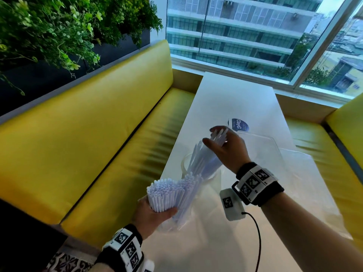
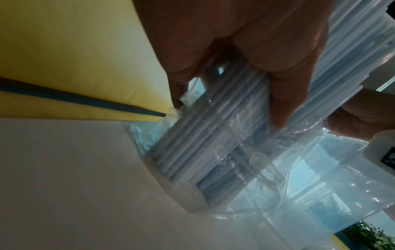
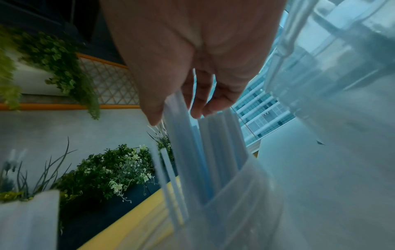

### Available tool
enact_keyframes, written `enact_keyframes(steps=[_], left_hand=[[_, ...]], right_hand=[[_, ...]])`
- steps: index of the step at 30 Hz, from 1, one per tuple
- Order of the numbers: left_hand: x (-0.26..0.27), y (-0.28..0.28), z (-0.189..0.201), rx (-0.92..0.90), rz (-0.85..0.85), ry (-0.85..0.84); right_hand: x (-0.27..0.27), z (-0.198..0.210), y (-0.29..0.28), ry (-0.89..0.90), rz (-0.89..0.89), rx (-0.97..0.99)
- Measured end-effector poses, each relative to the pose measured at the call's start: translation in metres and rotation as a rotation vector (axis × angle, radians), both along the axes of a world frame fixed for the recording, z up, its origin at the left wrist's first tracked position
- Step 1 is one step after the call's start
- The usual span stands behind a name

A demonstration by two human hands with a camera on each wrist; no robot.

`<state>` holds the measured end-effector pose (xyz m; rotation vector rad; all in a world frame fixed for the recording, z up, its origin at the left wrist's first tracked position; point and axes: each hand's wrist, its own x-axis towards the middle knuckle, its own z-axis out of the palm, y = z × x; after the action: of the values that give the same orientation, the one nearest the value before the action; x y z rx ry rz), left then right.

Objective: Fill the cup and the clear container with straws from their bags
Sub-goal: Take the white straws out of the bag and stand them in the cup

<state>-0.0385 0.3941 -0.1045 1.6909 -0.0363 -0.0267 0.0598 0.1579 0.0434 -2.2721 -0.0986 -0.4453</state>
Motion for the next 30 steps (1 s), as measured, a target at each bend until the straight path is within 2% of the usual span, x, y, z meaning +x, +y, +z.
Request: enact_keyframes(steps=[6,11,13,15,17,21,24,30], left_hand=[[-0.002,0.0,0.003,-0.007,0.02,-0.021],[-0.002,0.0,0.005,0.03,0.003,-0.032],[-0.001,0.0,0.004,0.043,-0.001,-0.022],[-0.001,0.0,0.002,0.054,-0.006,-0.013],[-0.001,0.001,0.001,0.055,-0.005,-0.005],[-0.001,0.001,0.002,0.083,-0.003,-0.019],[-0.002,0.001,0.005,0.094,-0.007,-0.023],[-0.003,-0.001,0.007,0.108,0.001,-0.023]], right_hand=[[-0.008,-0.018,0.002,-0.034,0.107,-0.092],[-0.005,-0.021,0.007,0.15,0.114,-0.207],[-0.004,-0.018,0.008,0.173,0.124,-0.133],[-0.008,-0.014,0.01,0.117,0.153,-0.004],[-0.014,-0.011,0.008,0.07,0.205,0.038],[-0.024,-0.015,0.004,0.064,0.314,-0.127],[-0.023,-0.023,0.004,0.02,0.307,-0.301],[-0.006,-0.023,0.019,0.01,0.271,-0.426]])
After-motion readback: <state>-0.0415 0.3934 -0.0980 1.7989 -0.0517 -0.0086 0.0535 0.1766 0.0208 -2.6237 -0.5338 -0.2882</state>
